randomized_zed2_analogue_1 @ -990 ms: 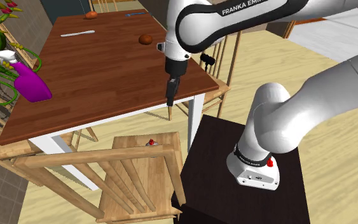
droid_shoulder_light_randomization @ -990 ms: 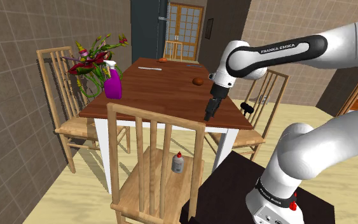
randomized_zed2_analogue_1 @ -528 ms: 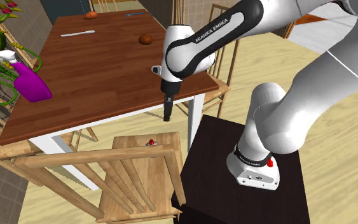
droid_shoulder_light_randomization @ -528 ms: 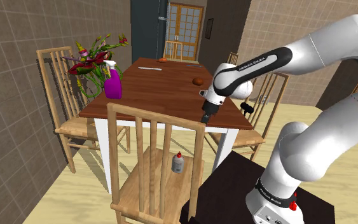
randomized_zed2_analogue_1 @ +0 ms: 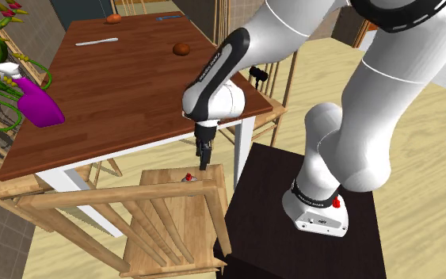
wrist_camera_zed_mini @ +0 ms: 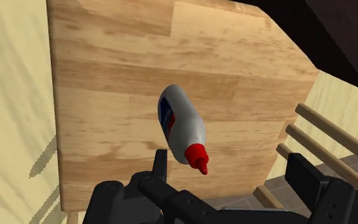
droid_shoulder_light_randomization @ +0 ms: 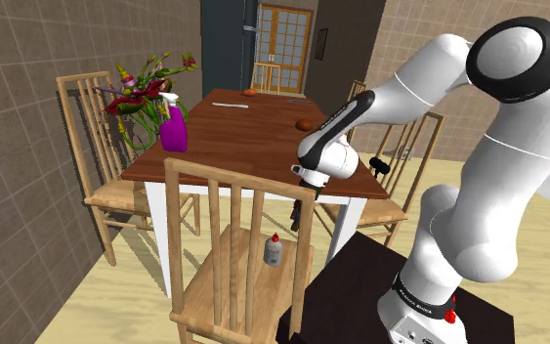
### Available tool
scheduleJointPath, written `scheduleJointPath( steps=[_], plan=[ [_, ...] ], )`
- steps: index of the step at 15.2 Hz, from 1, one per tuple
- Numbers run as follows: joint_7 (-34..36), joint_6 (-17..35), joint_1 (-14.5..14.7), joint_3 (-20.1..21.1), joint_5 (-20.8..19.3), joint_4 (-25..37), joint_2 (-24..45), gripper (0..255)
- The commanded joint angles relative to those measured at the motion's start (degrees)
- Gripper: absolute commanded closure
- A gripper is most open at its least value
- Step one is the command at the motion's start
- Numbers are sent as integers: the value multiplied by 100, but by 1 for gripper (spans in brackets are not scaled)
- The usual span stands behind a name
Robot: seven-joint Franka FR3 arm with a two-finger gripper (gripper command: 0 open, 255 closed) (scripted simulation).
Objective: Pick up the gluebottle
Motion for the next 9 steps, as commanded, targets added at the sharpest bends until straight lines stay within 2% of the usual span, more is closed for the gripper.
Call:
scheduleJointPath(
  steps=[1, 3, 4, 9],
  plan=[
    [-1188, -16, 289, -91, 1119, 306, 720, 0],
    [-2172, -163, 257, 92, 2022, 628, 1394, 0],
    [-2481, -219, 195, 201, 2290, 747, 1621, 0],
    [-3058, -210, 50, 431, 2960, 932, 2156, 0]
  ],
)
